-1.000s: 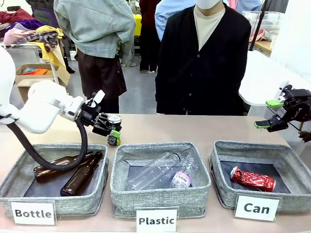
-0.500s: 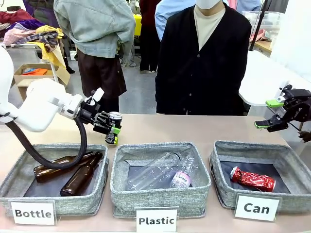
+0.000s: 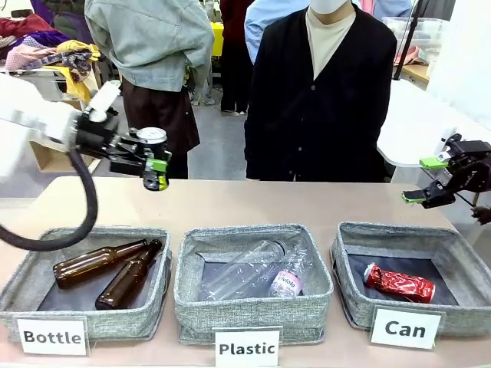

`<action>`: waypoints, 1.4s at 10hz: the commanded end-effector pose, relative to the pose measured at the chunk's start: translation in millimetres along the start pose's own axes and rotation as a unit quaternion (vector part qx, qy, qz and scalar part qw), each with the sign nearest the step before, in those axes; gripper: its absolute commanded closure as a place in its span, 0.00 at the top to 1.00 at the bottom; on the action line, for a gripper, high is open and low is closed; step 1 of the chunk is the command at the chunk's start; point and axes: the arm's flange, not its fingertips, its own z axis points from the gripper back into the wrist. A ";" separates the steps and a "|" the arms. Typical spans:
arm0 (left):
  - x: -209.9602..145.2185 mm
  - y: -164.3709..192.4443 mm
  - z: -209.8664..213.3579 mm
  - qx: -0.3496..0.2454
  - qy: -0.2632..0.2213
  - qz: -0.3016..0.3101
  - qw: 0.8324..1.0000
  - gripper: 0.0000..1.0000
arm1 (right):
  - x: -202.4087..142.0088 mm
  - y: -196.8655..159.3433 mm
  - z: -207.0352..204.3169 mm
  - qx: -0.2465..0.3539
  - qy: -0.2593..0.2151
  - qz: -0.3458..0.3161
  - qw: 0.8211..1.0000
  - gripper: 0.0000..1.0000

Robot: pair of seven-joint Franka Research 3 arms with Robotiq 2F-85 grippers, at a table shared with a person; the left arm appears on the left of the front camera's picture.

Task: Sort the can waste into the basket.
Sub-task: Pick up the can waste from the table and place it in the right Fabric basket.

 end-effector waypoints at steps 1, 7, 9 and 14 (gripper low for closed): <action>-7.8 -41.4 21.3 -0.017 0.041 0.033 0.998 0.00 | 0.3 2.3 -0.3 -0.004 0.002 0.007 1.000 0.99; -20.5 -64.9 32.8 -0.022 0.050 0.044 0.998 0.00 | 0.3 2.3 -0.3 -0.004 0.002 0.007 1.000 0.99; -15.5 -83.3 18.2 -0.013 -0.004 0.012 1.000 0.38 | 0.0 0.0 -0.1 0.000 0.000 0.000 1.000 0.99; 91.1 -105.3 -167.9 -0.090 0.080 -0.070 0.990 0.38 | -43.3 68.9 52.0 -0.142 -0.074 -0.066 0.985 0.99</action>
